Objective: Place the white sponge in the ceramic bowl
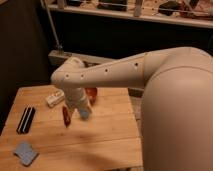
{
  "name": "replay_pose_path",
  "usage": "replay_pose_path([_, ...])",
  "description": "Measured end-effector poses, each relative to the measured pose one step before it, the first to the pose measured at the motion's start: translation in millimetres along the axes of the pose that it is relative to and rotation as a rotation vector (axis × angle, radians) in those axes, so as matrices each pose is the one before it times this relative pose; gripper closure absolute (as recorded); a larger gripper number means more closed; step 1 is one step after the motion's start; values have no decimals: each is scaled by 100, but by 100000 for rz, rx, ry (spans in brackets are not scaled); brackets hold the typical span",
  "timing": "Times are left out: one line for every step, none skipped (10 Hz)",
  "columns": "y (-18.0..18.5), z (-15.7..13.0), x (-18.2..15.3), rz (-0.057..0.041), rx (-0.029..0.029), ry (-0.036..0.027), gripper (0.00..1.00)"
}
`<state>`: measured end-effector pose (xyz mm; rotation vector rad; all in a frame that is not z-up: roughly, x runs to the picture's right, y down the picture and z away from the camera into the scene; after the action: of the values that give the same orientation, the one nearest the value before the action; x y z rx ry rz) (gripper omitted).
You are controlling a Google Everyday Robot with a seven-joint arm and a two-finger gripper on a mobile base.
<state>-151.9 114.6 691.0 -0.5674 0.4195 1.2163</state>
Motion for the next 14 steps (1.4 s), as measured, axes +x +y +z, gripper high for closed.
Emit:
replay_pose_path([2164, 68, 91, -7639, 973, -1399, 35])
replay_pose_path([1973, 201, 48, -6888, 951, -535, 35])
replay_pose_path([2236, 137, -105, -7531, 627, -712, 35])
replay_pose_path([1856, 192, -254, -6826, 487, -740, 35])
replay_pose_path([2065, 186, -433, -7432, 220, -1052, 35])
replay_pose_path([1636, 213, -574, -6187, 118, -1114, 35])
replay_pose_path([981, 269, -440, -3685, -91, -549, 35])
replay_pose_path([1474, 642, -699, -6032, -237, -401, 35])
replay_pose_path([1603, 889, -822, -6655, -1048, -436, 35])
replay_pose_path([872, 497, -459, -3690, -583, -220, 35])
replay_pose_path([1123, 785, -549, -5137, -423, 1, 35])
replay_pose_path([1541, 801, -559, -7353, 77, 191, 35])
replay_pose_path([714, 232, -204, -3721, 400, 381, 35])
replay_pose_path([476, 121, 2, -3493, 1009, 1234, 35])
